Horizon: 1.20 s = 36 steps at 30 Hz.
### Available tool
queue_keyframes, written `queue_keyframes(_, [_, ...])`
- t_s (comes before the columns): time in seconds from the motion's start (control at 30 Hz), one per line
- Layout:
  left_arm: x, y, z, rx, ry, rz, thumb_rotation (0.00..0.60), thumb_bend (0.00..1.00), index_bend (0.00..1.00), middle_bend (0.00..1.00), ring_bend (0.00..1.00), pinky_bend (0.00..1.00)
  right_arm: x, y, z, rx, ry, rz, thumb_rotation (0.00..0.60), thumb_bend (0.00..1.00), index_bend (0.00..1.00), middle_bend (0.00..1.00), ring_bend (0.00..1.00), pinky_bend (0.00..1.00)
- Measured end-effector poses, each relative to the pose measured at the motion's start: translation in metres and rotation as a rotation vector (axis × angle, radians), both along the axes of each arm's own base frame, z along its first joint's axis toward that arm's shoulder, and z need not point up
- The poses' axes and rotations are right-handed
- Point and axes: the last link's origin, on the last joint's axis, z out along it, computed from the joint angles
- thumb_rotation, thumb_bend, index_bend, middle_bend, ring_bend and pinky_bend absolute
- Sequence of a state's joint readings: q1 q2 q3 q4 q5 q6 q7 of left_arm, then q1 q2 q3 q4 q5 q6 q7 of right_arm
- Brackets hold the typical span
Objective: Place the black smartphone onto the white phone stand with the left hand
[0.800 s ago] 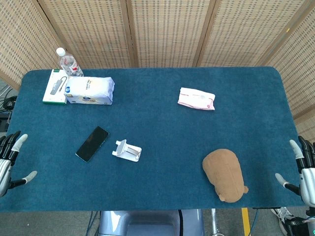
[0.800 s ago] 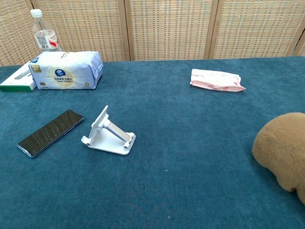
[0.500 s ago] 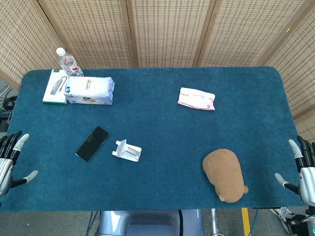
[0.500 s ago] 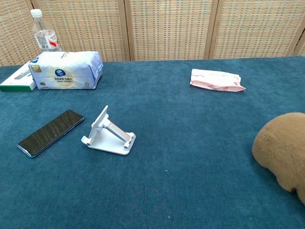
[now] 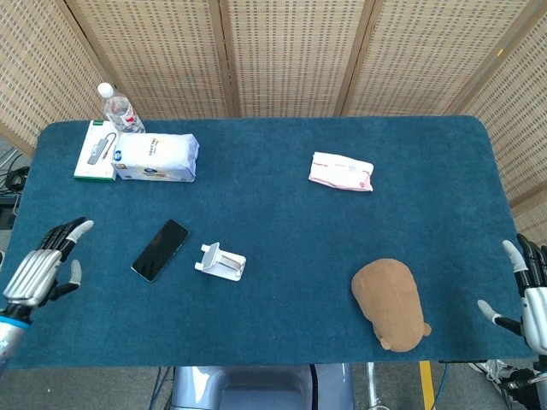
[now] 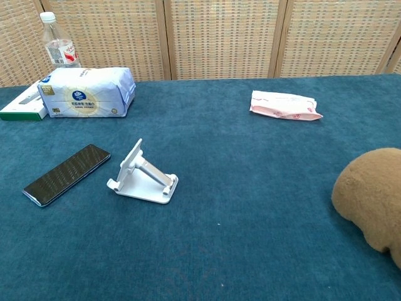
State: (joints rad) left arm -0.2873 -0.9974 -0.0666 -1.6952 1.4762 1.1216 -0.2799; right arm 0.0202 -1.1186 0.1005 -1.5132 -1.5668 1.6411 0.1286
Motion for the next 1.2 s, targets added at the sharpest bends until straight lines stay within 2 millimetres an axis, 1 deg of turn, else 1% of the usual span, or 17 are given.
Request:
queue_keyframes(0.17, [0.004, 0.040, -0.016, -0.136, -0.091, 0.083, 0.600, 1.00, 0.00, 0.00, 0.00, 0.00, -0.001, -0.001, 0.000, 0.011, -0.007, -0.003, 0.600, 0.10, 0.00, 0.00, 0.00, 0.00])
queue_keyframes(0.27, [0.004, 0.062, -0.024, -0.150, -0.123, 0.121, 0.600, 1.00, 0.00, 0.00, 0.00, 0.00, -0.001, -0.002, -0.001, 0.017, -0.008, -0.005, 0.600, 0.10, 0.00, 0.00, 0.00, 0.00])
queue_keyframes(0.43, [0.008, 0.086, -0.044, -0.176, -0.149, 0.141, 0.600, 1.00, 0.00, 0.00, 0.00, 0.00, -0.002, -0.004, -0.001, 0.025, -0.010, -0.011, 0.600, 0.10, 0.00, 0.00, 0.00, 0.00])
queue_keyframes(0.57, [0.011, 0.105, -0.068, -0.201, -0.200, 0.156, 0.600, 1.00, 0.00, 0.00, 0.00, 0.00, -0.003, -0.004, -0.001, 0.024, -0.011, -0.014, 0.600, 0.10, 0.00, 0.00, 0.00, 0.00])
queue_keyframes(0.77, [0.019, 0.117, -0.097, -0.256, -0.241, 0.173, 0.600, 1.00, 0.00, 0.00, 0.00, 0.00, -0.003, -0.005, -0.001, 0.026, -0.012, -0.016, 0.600, 0.10, 0.00, 0.00, 0.00, 0.00])
queue_keyframes(0.97, [0.031, 0.121, -0.116, -0.281, -0.280, 0.171, 0.600, 1.00, 0.00, 0.00, 0.00, 0.00, -0.003, -0.005, -0.001, 0.027, -0.014, -0.015, 0.600, 0.10, 0.00, 0.00, 0.00, 0.00])
queue_keyframes(1.2, [0.033, 0.123, -0.132, -0.286, -0.308, 0.193, 0.600, 1.00, 0.00, 0.00, 0.00, 0.00, -0.004, -0.005, -0.002, 0.028, -0.016, -0.015, 0.600, 0.10, 0.00, 0.00, 0.00, 0.00])
